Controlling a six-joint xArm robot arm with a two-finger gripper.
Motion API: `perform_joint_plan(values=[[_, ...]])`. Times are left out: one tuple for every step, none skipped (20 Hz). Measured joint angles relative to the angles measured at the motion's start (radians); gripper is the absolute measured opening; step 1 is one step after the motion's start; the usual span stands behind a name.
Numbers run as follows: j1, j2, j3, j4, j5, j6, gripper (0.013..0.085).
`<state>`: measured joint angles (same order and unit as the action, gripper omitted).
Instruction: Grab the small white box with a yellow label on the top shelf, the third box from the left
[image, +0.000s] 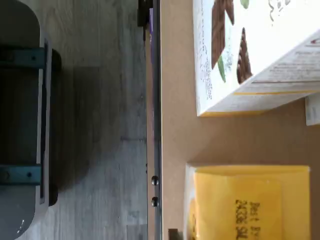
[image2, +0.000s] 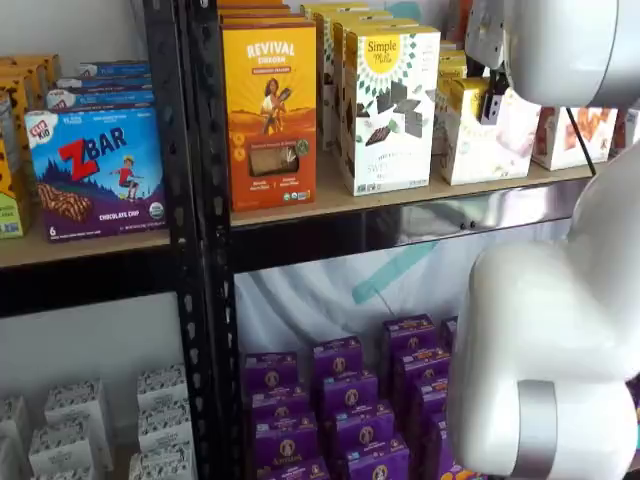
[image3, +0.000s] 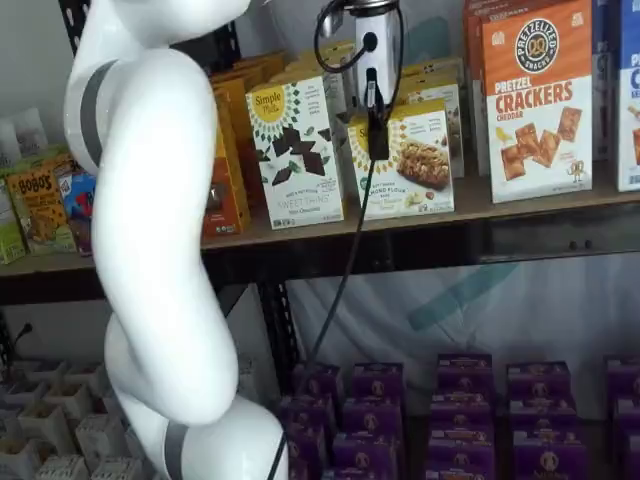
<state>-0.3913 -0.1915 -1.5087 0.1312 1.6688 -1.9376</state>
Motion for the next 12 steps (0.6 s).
perform_joint_plan(values=[[0.0,0.0,0.0,0.0,0.001,0.0,0.041],[0.0,0.0,0.0,-0.001,0.002,-0.001,0.041],[-0.001,0.0,0.001,-0.002,0.002,-0.001,0.041],[-0.002,0.0,0.001,-0.001,0.003,-0.002,0.037],[-0.002,0.0,0.0,0.0,0.005,-0.002,0.037],[-0.003,-0.001,0.001,0.001,0.005,-0.002,0.037],[-0.003,-0.002,0.001,0.003,0.005,-0.002,0.037],[-0.003,-0.002,0.001,0.005,0.008,-0.002,0.037],[-0.004,-0.002,-0.002,0.007,0.015,-0.002,0.033],[-0.005,-0.004,-0.002,0.008,0.017,-0.002,0.033],[-0.004,-0.012,0.007,0.007,0.011,-0.002,0.033],[-0.003,-0.016,0.008,0.007,0.016,-0.001,0.033]])
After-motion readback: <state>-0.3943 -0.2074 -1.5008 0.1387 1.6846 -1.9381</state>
